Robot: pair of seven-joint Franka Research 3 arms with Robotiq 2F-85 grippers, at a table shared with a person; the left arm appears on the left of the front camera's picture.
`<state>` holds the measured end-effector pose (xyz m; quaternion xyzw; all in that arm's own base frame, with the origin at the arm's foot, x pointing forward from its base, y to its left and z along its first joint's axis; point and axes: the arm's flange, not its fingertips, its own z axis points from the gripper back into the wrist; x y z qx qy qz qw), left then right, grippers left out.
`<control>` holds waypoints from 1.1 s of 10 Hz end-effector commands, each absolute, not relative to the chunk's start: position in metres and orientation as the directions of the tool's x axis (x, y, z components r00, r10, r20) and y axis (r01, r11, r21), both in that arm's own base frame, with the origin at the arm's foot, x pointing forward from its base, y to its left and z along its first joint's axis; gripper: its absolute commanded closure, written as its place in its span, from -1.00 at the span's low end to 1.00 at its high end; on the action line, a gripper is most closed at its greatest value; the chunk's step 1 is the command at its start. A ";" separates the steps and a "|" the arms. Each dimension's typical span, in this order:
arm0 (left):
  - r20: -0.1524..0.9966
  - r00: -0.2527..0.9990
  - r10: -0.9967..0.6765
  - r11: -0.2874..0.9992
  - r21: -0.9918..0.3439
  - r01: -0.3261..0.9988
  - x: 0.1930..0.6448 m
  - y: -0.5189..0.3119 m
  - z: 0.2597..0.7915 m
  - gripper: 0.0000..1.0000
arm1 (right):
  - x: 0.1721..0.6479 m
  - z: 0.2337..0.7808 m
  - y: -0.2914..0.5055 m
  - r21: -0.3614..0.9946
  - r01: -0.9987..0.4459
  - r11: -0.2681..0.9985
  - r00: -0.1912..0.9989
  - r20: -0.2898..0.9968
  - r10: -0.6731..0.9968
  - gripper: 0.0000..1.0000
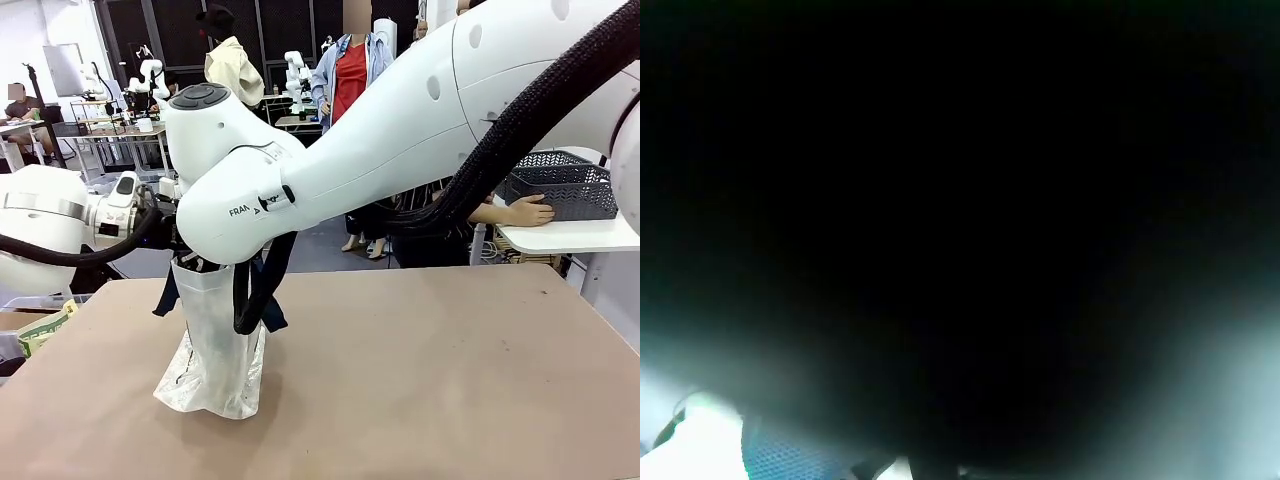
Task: Transfer purchased items from the store into the shopping bag.
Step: Move the Reusable shopping bag to the right side of the table.
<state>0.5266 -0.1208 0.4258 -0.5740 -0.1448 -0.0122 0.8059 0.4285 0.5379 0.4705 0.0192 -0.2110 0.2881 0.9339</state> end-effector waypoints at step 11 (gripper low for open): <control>0.233 0.951 0.204 0.561 -0.824 0.082 0.544 -0.148 0.406 -1.00 | 0.422 0.464 0.539 -0.128 -0.516 0.847 0.742 0.428 0.516 -0.22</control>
